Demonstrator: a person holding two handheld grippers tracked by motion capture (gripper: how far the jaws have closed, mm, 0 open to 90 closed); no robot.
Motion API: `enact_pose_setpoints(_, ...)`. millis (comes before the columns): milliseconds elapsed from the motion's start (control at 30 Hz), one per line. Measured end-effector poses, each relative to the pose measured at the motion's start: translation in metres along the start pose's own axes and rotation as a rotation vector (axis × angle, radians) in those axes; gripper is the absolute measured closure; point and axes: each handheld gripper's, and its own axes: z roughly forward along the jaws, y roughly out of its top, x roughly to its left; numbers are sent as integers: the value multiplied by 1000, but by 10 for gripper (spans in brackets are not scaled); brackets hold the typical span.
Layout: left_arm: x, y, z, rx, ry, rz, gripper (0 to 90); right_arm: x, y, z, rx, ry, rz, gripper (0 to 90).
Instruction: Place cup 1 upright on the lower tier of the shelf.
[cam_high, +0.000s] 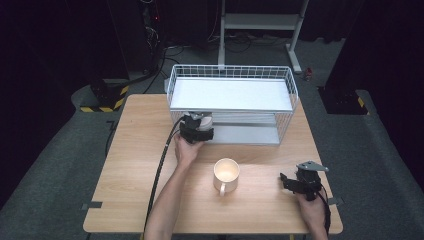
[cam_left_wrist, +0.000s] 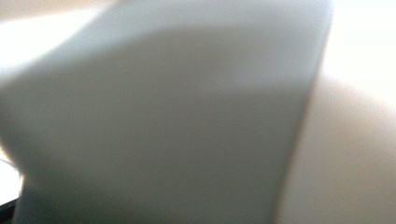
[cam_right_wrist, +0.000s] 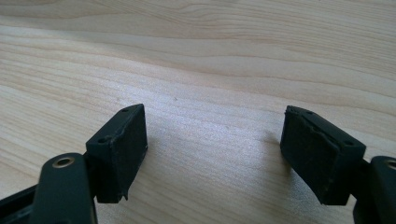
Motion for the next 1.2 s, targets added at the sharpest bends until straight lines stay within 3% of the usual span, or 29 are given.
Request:
enact_pose_setpoints(300,-3,0,-9,-6,-7,1,149,0,0,0,0,0,0,230)
enact_pose_setpoints(333,1,0,-11,-3,13,42,150,0,0,0,0,0,0,230)
enact_pose_setpoints(367,0,-1,-11,-16,11,22,154,0,0,0,0,0,0,229)
enact_pose_setpoints(433,2,-4,-13,-11,-10,23,162,0,0,0,0,0,0,229)
enact_pose_setpoints(467,1,-6,-16,-10,32,7,175,0,0,0,0,0,0,229)
enact_pose_setpoints(500,0,-8,-16,-9,-19,-12,185,0,0,0,0,0,0,229)
enact_pose_setpoints(533,3,-9,-17,-12,-8,12,186,0,0,0,0,0,0,229)
enact_pose_setpoints(567,2,-11,-18,-12,-11,-6,192,0,0,0,0,0,0,229)
enact_pose_setpoints(867,0,-20,-25,-9,11,18,239,0,0,0,0,0,-1,229)
enact_pose_setpoints(1000,-1,-22,-24,-13,16,29,299,0,0,0,0,0,0,229)
enact_pose_setpoints(1033,-1,-22,-23,-15,18,28,309,0,0,0,0,0,0,229)
enact_pose_setpoints(1067,-3,-21,-22,-20,7,1,312,0,0,0,-1,0,-1,229)
enact_pose_setpoints(1200,-2,-18,-18,-2,15,16,321,0,0,0,0,0,0,229)
